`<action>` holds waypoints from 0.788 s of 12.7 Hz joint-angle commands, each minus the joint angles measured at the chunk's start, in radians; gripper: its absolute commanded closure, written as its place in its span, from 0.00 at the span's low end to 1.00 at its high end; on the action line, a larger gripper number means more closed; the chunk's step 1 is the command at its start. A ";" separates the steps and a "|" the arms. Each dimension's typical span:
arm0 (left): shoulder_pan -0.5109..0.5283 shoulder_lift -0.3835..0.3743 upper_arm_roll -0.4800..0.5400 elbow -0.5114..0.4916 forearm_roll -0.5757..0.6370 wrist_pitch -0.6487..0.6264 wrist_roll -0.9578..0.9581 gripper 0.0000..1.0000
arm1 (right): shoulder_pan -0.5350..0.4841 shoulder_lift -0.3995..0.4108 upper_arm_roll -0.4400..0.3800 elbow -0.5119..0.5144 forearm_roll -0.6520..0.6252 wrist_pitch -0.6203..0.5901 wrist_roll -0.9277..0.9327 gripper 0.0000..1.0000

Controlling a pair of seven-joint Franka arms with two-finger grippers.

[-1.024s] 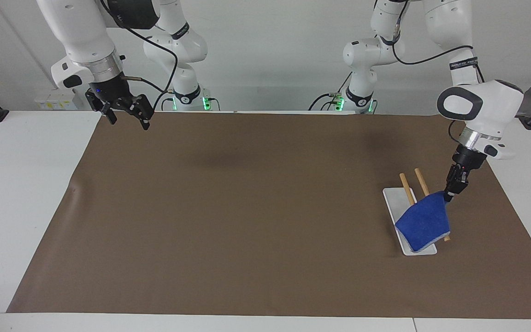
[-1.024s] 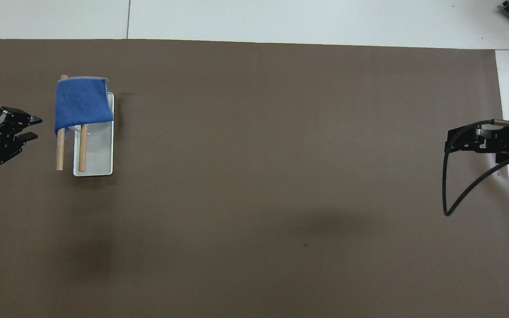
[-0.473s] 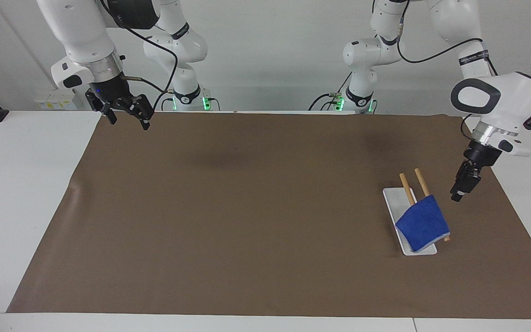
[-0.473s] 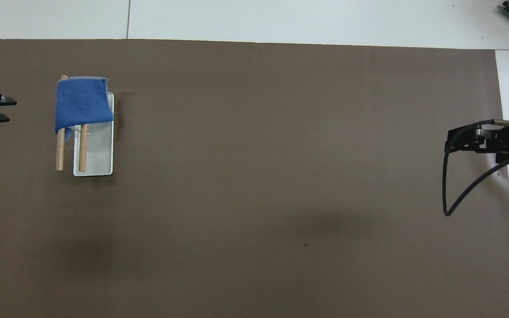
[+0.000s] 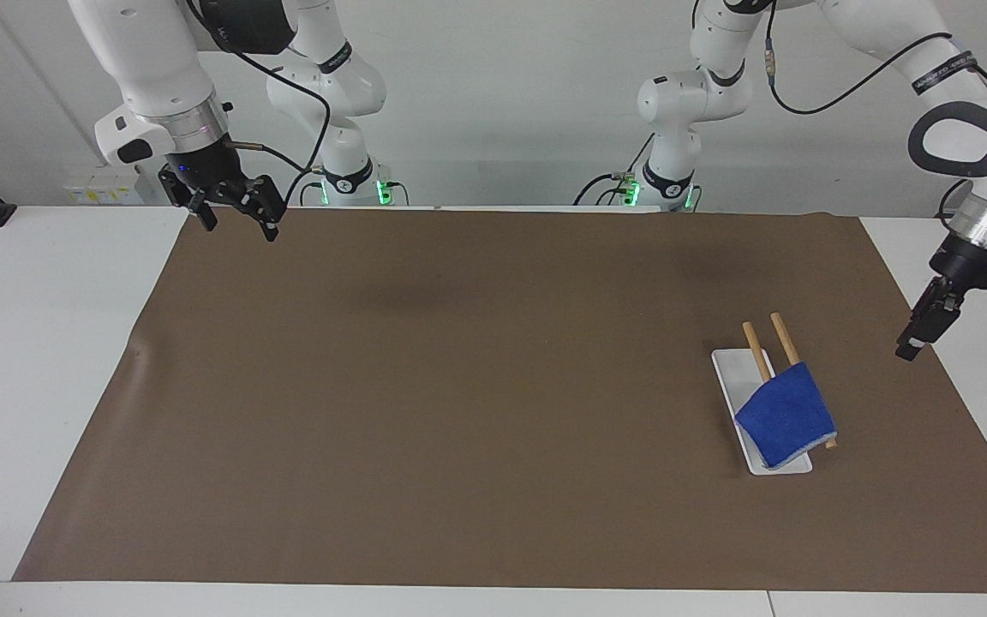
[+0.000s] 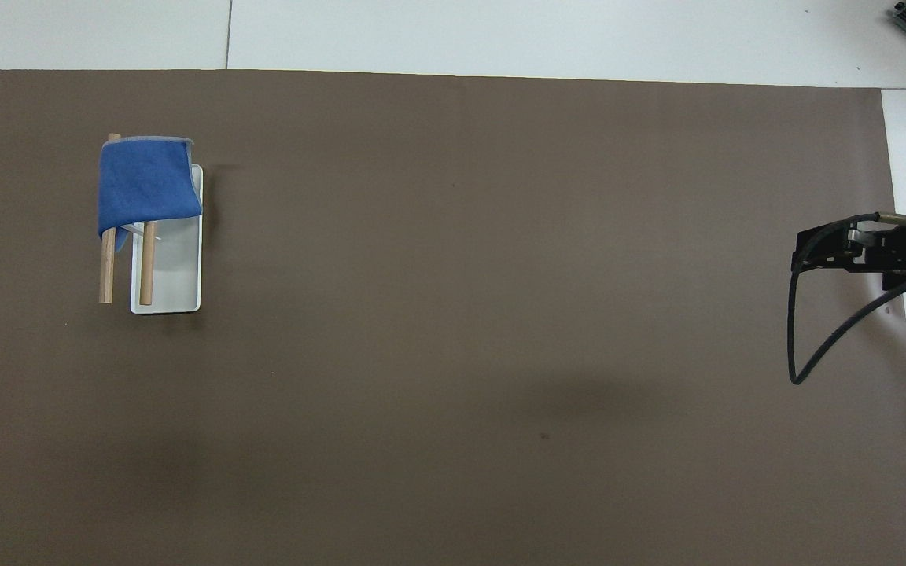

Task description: Right arm passes towel to left arm to hang

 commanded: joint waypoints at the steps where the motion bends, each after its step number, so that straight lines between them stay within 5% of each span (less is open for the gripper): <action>1: -0.008 0.015 -0.004 0.109 0.095 -0.185 0.006 0.53 | -0.010 -0.008 0.002 0.004 0.000 -0.018 -0.022 0.00; 4: -0.018 0.015 -0.040 0.197 0.132 -0.326 0.008 0.53 | -0.010 -0.008 0.002 0.004 0.000 -0.015 -0.019 0.00; 7: 0.003 -0.002 -0.177 0.208 0.245 -0.421 0.011 0.52 | -0.011 -0.008 0.002 0.004 0.000 -0.015 -0.019 0.00; 10: 0.003 -0.004 -0.204 0.208 0.265 -0.527 0.125 0.52 | -0.011 -0.008 0.002 0.004 0.000 -0.016 -0.019 0.00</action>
